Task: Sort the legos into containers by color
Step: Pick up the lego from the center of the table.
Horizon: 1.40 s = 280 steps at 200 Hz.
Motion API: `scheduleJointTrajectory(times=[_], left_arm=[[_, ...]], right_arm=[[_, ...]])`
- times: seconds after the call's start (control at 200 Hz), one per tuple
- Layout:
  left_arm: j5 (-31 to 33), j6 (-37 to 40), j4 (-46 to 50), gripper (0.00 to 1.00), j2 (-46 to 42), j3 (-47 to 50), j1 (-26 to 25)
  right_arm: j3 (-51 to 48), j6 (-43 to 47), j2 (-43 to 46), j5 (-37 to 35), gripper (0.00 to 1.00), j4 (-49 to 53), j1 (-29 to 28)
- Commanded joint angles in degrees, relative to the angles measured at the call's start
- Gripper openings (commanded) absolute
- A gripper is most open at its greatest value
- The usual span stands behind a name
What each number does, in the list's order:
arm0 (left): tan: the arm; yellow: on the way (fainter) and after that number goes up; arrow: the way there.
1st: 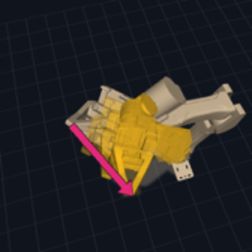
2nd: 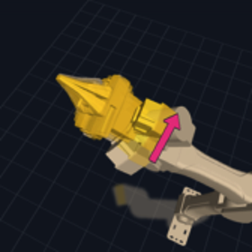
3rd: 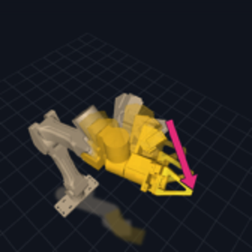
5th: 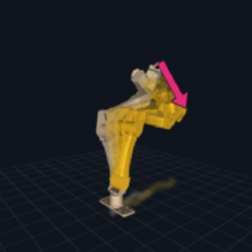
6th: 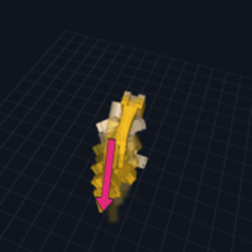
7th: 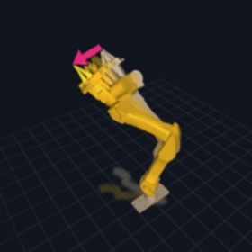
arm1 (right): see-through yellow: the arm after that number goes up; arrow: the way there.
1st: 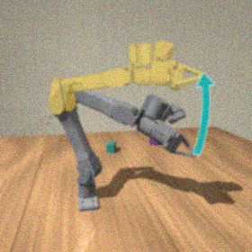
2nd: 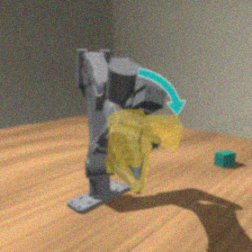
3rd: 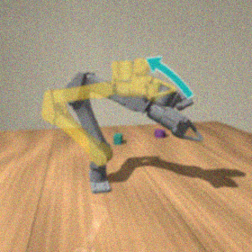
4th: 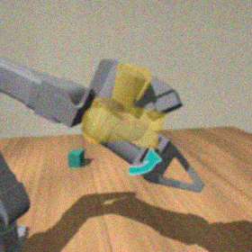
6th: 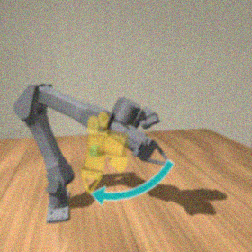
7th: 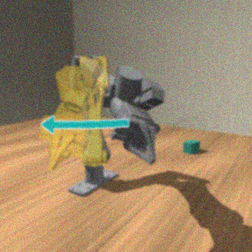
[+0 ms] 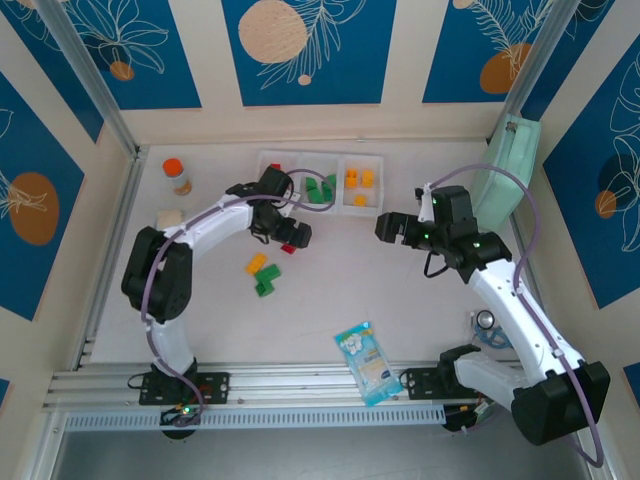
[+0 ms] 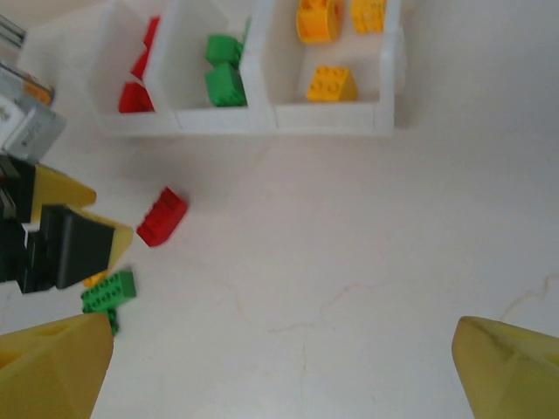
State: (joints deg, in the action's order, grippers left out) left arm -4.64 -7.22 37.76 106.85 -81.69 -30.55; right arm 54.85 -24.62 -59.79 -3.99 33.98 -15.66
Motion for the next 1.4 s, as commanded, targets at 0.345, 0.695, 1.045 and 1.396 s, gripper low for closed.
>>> scheduleJointTrajectory(times=[0.345, 0.695, 1.045, 1.396], left_arm=[[1.14, 8.33, -2.95, 0.89, 6.76, -1.91, -1.32], [2.28, 7.23, 4.34, 0.83, 14.69, -10.29, -0.97], [2.49, 4.88, -0.01, 0.58, 11.07, -4.81, -0.67], [5.44, 1.80, -0.84, 0.49, 9.49, -2.86, -0.78]], right_arm=[[-2.53, 2.39, 5.06, 0.73, 1.00, 5.48, 1.27], [-4.24, 3.86, 6.05, 1.25, 1.00, 6.45, 2.57], [-5.72, 3.53, 6.51, 2.26, 1.00, 6.97, 3.62], [-5.39, 3.32, 6.11, 3.99, 1.00, 7.90, 3.77]])
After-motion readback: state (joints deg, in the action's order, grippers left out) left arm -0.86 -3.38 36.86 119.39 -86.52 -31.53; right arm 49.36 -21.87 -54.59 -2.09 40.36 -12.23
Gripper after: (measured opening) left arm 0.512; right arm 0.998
